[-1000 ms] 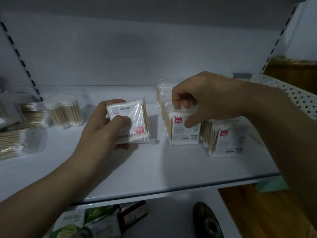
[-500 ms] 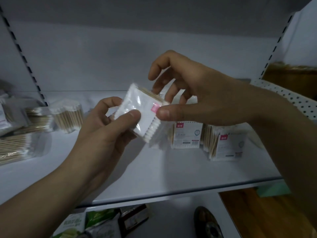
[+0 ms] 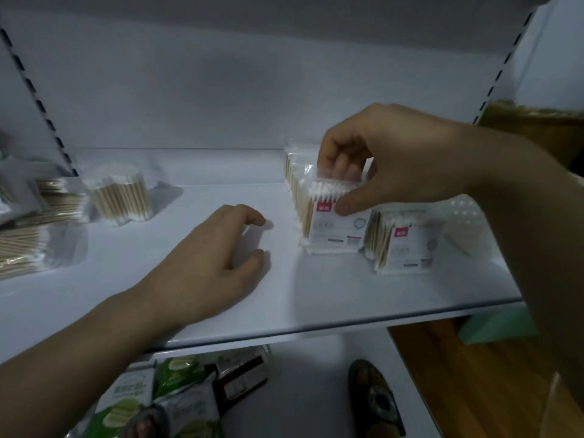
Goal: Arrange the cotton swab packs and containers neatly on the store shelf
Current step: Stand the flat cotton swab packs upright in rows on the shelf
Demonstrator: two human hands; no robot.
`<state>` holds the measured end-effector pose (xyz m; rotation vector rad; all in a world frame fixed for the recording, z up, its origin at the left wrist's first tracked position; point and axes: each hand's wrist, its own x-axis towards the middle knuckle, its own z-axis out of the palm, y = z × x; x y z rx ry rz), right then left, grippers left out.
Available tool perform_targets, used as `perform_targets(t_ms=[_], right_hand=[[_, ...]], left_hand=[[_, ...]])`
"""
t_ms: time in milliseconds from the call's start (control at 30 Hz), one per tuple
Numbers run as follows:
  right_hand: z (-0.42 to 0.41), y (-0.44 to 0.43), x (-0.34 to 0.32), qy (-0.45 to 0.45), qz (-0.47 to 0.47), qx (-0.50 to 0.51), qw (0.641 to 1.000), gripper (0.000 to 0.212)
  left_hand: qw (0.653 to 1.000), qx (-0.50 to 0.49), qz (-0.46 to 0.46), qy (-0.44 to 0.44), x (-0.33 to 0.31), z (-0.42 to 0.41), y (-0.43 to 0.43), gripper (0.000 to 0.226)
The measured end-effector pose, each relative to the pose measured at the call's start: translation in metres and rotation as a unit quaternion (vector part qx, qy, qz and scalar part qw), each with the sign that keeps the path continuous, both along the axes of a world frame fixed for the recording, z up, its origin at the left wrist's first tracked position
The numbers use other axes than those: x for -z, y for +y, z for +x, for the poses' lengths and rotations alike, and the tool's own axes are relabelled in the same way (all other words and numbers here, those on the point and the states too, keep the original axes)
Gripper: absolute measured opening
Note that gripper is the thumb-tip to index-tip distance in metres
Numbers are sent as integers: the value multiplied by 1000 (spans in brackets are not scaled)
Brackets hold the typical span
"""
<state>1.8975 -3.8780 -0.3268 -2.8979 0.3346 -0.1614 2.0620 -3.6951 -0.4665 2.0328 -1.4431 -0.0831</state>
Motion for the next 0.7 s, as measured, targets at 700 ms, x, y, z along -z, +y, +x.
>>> perform_targets(t_ms=[700], right_hand=[[5,-13,24,5,-62,-12,998,36]], left_hand=[[993,1,97,-67,-1,-2,-3,74]])
